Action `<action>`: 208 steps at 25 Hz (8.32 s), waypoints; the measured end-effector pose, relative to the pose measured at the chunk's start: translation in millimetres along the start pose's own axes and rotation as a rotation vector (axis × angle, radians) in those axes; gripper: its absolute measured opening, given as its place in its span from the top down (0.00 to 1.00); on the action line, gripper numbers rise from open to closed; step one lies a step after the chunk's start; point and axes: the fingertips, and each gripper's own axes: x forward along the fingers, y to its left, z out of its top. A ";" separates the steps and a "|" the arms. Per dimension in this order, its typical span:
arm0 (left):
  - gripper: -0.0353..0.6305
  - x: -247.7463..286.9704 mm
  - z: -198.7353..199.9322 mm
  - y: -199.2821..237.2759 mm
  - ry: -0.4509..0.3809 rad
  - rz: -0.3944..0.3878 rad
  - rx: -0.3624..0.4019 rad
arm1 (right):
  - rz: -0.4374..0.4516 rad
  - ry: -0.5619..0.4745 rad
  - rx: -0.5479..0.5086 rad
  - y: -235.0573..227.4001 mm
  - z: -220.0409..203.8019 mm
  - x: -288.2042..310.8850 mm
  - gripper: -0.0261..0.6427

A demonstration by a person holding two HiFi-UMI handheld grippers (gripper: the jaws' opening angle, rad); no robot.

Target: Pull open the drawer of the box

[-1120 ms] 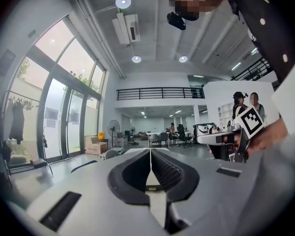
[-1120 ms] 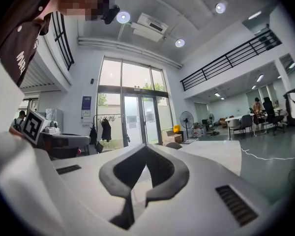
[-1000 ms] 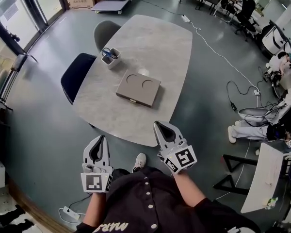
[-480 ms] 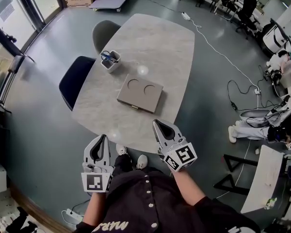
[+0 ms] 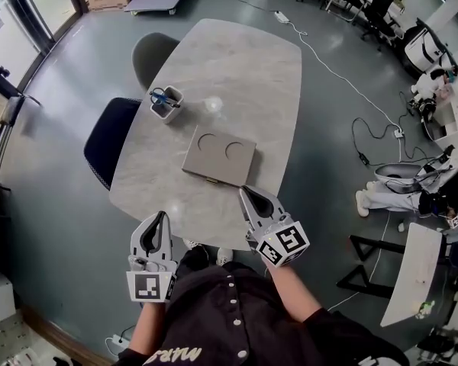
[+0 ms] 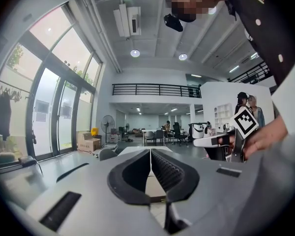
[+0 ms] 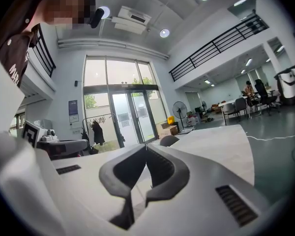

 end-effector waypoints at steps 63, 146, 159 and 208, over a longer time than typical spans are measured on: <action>0.92 58.5 -141.8 -27.4 0.287 -0.237 -0.204 | -0.221 0.138 1.274 -71.8 -282.0 94.2 0.93; 0.92 38.0 -78.3 -23.0 0.163 -0.191 -0.106 | -0.095 0.295 1.123 23.4 -231.8 26.8 0.97; 0.92 60.0 5.8 -26.8 -0.009 -0.182 0.028 | 0.016 0.097 0.423 -17.3 -43.4 38.0 0.97; 0.92 71.8 88.3 -23.1 -0.184 -0.135 0.126 | -0.151 -0.220 -0.239 -21.0 115.0 -24.9 0.97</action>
